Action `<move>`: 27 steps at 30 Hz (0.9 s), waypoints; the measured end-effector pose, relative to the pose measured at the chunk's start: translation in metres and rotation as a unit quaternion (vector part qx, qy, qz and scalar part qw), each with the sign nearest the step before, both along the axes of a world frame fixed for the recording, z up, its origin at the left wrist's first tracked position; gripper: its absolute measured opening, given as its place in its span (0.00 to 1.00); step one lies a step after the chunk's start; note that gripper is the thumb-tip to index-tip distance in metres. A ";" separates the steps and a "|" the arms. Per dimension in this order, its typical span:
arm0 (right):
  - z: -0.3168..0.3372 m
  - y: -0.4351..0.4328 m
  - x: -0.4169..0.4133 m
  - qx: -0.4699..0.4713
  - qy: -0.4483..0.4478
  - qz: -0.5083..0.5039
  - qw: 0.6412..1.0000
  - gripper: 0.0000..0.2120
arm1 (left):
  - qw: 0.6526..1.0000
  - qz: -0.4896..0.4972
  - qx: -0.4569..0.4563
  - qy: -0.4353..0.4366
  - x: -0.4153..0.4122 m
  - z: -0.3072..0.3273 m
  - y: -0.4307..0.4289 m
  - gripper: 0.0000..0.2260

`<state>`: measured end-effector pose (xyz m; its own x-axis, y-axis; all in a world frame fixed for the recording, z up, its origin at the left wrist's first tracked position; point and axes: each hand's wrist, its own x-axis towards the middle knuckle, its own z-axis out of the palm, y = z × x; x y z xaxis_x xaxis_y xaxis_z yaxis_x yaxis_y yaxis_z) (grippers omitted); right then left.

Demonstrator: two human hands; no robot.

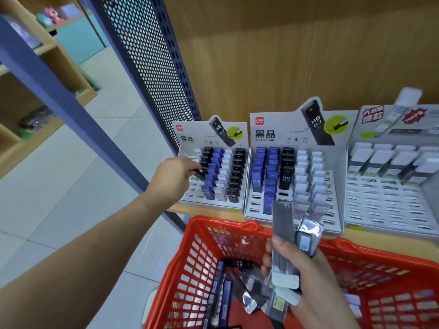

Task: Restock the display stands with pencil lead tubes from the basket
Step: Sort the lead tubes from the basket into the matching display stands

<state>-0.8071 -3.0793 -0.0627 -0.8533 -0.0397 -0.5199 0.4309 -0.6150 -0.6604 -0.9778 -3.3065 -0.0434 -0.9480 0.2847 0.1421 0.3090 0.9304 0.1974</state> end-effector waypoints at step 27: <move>-0.001 0.001 0.005 -0.033 0.009 -0.008 0.999 0.12 | 0.995 0.047 0.084 -0.003 -0.007 -0.012 0.009 0.07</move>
<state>-0.8023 -3.0787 -0.0632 -0.8630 -0.0594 -0.5018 0.4091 -0.6650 -0.6249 -0.9844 -3.2978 -0.0555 -0.9701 0.1681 0.1749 0.2214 0.9085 0.3545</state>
